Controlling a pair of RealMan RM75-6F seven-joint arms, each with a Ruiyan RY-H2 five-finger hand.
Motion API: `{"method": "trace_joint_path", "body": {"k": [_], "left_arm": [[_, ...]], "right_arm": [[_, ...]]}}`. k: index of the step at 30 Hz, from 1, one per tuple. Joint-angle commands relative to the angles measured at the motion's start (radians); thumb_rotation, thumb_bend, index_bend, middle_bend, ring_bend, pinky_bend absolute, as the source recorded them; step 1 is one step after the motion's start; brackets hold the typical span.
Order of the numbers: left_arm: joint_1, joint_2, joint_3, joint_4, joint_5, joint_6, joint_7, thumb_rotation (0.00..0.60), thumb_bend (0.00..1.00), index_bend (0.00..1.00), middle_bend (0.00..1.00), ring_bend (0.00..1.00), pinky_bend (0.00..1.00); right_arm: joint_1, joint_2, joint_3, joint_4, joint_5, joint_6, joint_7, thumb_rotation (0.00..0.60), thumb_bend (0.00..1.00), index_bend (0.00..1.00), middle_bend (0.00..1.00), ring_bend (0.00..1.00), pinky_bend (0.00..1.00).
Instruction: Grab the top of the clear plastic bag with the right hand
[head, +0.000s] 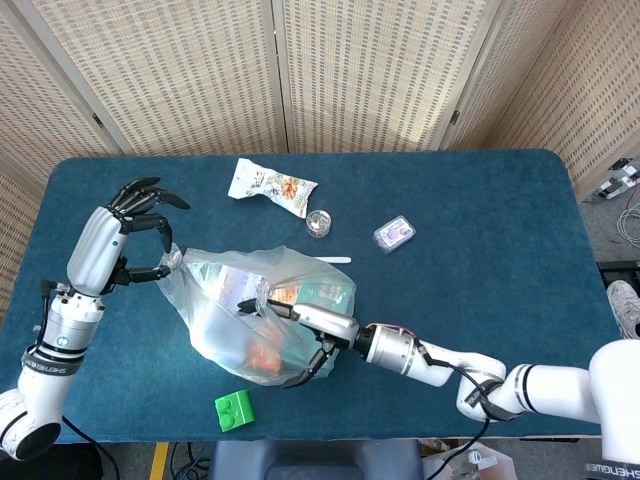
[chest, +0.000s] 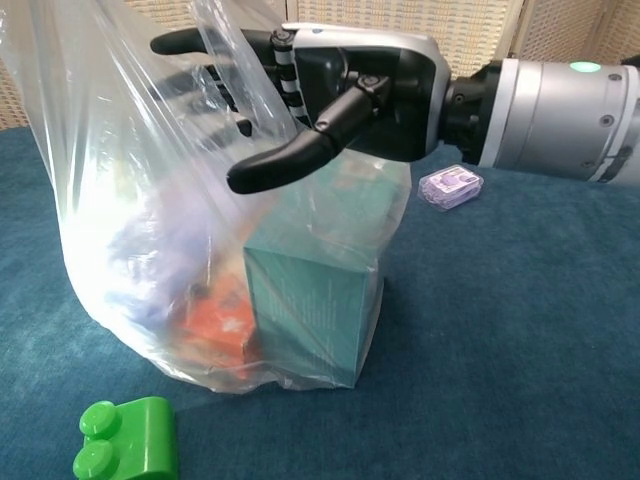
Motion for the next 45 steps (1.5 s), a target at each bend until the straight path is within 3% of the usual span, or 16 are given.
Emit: {"method": "trace_joint_path", "body": {"k": [1,10,18,34,41,45], "left_arm": [[0.003,0.005,-0.001,-0.004,-0.008,-0.002,0.005,0.600,0.30,0.70,0.36,0.27,0.13],[0.019,0.024,-0.002,-0.013,-0.008,0.008,0.004,0.600,0.31,0.70,0.36,0.27,0.13],[0.023,0.028,0.000,-0.022,0.000,0.010,0.011,0.600,0.30,0.70,0.36,0.27,0.13],[0.024,0.037,-0.013,-0.016,-0.036,-0.007,0.008,0.600,0.31,0.70,0.36,0.27,0.13],[0.016,0.034,-0.020,-0.020,-0.050,-0.019,0.011,0.600,0.30,0.70,0.36,0.27,0.14],[0.011,0.033,-0.026,-0.021,-0.071,-0.033,0.011,0.600,0.31,0.70,0.36,0.27,0.14]], "right_arm": [[0.030,-0.046,0.003,0.044,0.000,0.022,0.136,0.600,0.04,0.00,0.10,0.00,0.12],[0.044,-0.142,0.035,0.134,0.070,0.047,0.221,0.600,0.04,0.00,0.14,0.00,0.12],[0.036,-0.208,0.072,0.160,0.139,0.066,0.397,0.600,0.18,0.02,0.20,0.07,0.12],[0.001,-0.113,0.037,0.160,0.066,0.156,0.395,0.600,0.18,0.07,0.22,0.10,0.13],[0.021,-0.096,0.017,0.159,0.021,0.160,0.378,0.600,0.10,0.07,0.21,0.10,0.13],[0.036,-0.090,0.003,0.169,-0.011,0.168,0.359,0.600,0.00,0.07,0.14,0.04,0.01]]}}
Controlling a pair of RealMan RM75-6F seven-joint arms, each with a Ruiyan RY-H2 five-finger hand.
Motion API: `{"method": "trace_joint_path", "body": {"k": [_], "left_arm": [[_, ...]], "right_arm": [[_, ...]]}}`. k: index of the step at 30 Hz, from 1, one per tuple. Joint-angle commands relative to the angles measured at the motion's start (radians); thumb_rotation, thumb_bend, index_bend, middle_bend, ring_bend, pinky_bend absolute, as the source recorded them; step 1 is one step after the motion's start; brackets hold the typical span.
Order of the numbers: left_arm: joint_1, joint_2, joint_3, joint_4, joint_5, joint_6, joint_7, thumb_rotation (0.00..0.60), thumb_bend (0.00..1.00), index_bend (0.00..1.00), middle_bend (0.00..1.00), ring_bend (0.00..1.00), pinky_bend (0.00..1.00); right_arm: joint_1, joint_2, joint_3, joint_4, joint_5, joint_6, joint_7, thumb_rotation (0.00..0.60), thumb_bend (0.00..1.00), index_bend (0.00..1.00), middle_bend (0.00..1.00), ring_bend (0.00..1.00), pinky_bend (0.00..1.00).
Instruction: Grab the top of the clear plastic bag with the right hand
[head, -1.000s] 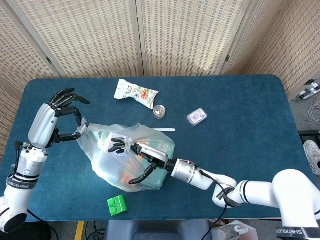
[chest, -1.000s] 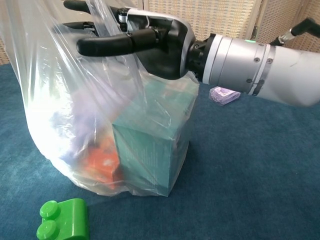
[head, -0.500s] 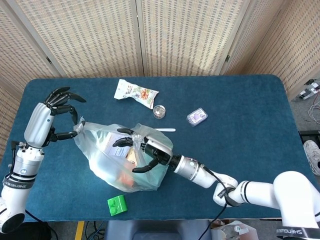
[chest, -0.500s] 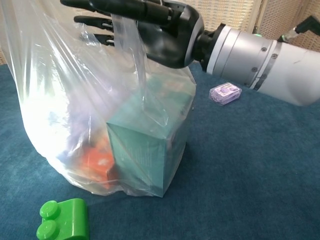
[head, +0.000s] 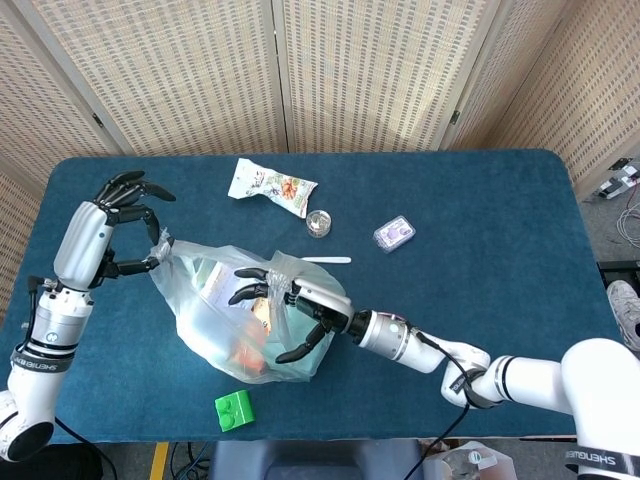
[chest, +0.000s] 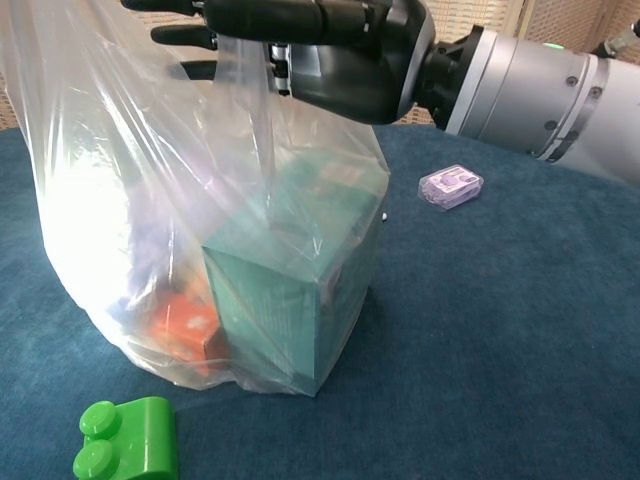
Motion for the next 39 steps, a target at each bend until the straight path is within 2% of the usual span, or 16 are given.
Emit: {"method": "trace_joint_path", "body": {"k": [1,5,18,39], "left_arm": [[-0.003,0.000,-0.004,-0.001,-0.009,-0.007,0.001,0.600,0.31,0.70,0.36,0.27,0.14],[-0.003,-0.002,-0.008,-0.001,-0.011,-0.005,0.000,0.600,0.31,0.70,0.36,0.27,0.13],[-0.018,0.012,-0.031,-0.050,-0.028,-0.031,-0.027,0.600,0.30,0.69,0.36,0.27,0.14],[-0.075,0.009,-0.036,-0.133,-0.052,-0.105,0.080,0.600,0.30,0.65,0.36,0.26,0.13]], "right_arm": [[0.011,0.004,-0.012,0.009,-0.023,0.014,-0.002,0.600,0.00,0.07,0.12,0.02,0.00],[0.017,-0.001,-0.021,0.024,-0.035,0.033,0.005,0.600,0.00,0.07,0.08,0.00,0.00],[0.019,-0.003,-0.026,0.026,-0.003,0.032,-0.032,0.600,0.00,0.07,0.08,0.00,0.00],[0.065,-0.005,0.009,0.004,0.017,0.008,-0.065,0.600,0.00,0.07,0.08,0.00,0.00]]}}
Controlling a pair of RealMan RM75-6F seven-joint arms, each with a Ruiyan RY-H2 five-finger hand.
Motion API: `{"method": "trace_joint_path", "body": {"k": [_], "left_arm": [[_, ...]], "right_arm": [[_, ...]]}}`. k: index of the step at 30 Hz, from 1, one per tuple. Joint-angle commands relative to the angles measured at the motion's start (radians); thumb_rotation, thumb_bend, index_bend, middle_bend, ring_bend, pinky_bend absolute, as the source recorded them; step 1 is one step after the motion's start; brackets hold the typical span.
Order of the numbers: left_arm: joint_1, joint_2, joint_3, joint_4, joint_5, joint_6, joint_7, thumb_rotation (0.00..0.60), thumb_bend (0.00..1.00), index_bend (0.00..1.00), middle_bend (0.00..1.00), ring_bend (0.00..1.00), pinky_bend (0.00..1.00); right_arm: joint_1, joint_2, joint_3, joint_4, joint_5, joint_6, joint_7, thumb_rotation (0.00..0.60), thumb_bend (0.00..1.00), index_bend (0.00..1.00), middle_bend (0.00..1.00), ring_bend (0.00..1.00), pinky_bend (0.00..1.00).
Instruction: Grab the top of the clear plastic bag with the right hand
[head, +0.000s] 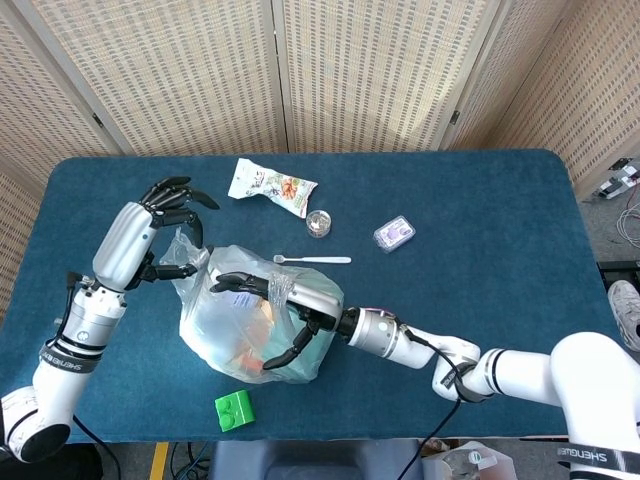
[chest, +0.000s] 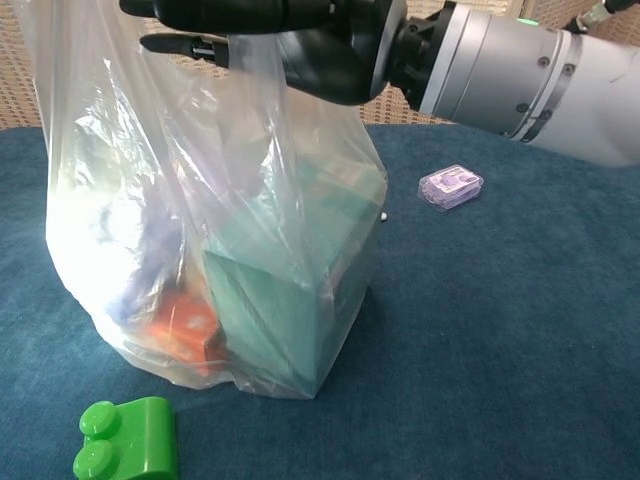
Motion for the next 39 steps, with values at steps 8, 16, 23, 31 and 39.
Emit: {"method": "trace_joint_path", "body": {"k": [8,16,23,31,39], "left_arm": [[-0.015,0.016,-0.005,-0.050,-0.018,-0.029,0.021,0.600,0.31,0.62,0.36,0.26,0.13],[-0.035,0.007,-0.003,-0.070,-0.027,-0.051,0.055,0.600,0.30,0.57,0.35,0.25,0.13],[-0.064,-0.023,0.005,-0.064,-0.046,-0.079,0.103,0.600,0.30,0.44,0.35,0.23,0.12],[-0.085,-0.046,0.010,-0.048,-0.084,-0.100,0.157,0.600,0.28,0.24,0.27,0.17,0.09],[-0.092,-0.049,0.018,-0.051,-0.116,-0.109,0.214,0.600,0.25,0.12,0.20,0.11,0.06]], "right_arm": [[0.019,-0.011,0.012,0.009,0.013,-0.015,0.002,0.600,0.00,0.07,0.08,0.00,0.00],[0.036,-0.026,0.019,0.020,0.018,-0.028,0.003,0.600,0.00,0.07,0.08,0.00,0.00],[0.046,-0.051,0.024,0.032,0.024,-0.029,0.008,0.600,0.00,0.07,0.08,0.00,0.00],[0.055,-0.073,0.029,0.049,0.034,-0.036,0.026,0.600,0.00,0.07,0.09,0.00,0.00],[0.075,-0.089,0.035,0.069,0.041,-0.055,0.053,0.600,0.00,0.07,0.16,0.01,0.00]]}}
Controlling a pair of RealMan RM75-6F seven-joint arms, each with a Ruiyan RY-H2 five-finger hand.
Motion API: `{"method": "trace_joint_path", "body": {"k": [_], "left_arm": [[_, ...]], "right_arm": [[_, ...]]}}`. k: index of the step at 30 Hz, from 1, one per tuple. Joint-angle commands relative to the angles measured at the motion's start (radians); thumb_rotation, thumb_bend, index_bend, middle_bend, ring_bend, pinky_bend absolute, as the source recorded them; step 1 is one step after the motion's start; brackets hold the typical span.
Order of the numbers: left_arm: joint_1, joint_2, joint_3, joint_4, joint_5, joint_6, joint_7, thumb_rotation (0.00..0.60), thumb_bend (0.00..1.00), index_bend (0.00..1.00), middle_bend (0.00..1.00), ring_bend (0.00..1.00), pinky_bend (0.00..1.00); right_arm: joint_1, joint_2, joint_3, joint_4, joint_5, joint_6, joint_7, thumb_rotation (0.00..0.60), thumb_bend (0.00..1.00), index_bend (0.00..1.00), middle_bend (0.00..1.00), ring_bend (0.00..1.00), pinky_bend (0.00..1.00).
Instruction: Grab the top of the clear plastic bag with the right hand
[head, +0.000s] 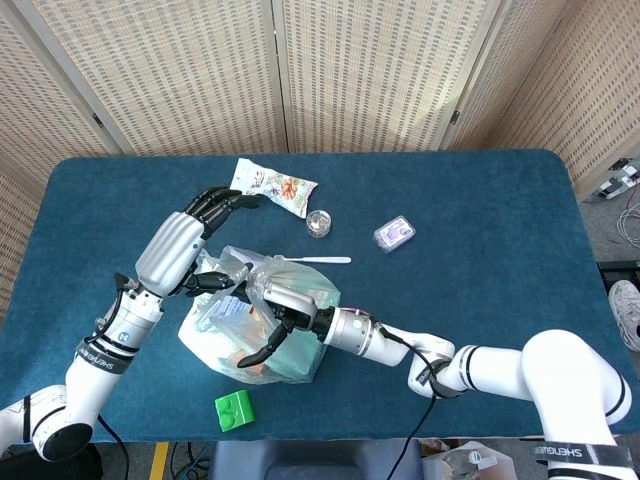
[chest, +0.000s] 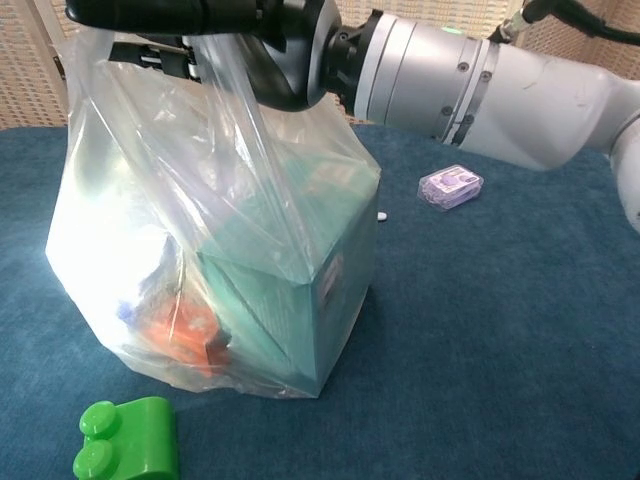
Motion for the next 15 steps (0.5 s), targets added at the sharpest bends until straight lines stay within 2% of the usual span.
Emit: {"method": "trace_joint_path", "body": {"k": [1,6,11,15], "left_arm": [[-0.003,0.002,0.006,-0.003,-0.014,-0.009,0.025,0.600,0.24,0.11,0.19,0.10,0.06],[-0.007,-0.001,0.007,-0.011,-0.032,-0.007,0.058,0.600,0.18,0.07,0.17,0.08,0.03],[-0.012,-0.009,0.011,-0.013,-0.041,-0.007,0.082,0.600,0.17,0.07,0.17,0.08,0.03],[-0.013,-0.006,0.011,-0.011,-0.058,-0.011,0.096,0.600,0.17,0.07,0.17,0.08,0.03]], "right_arm": [[0.006,-0.004,0.000,0.006,0.000,-0.006,0.006,0.600,0.00,0.07,0.17,0.02,0.00],[0.012,-0.008,-0.004,0.012,0.002,-0.017,0.008,0.600,0.00,0.10,0.20,0.06,0.00],[0.013,-0.009,-0.005,0.012,0.006,-0.020,0.007,0.600,0.00,0.14,0.24,0.10,0.01],[0.010,-0.007,-0.006,0.011,0.014,-0.024,0.013,0.600,0.00,0.21,0.30,0.16,0.05]]}}
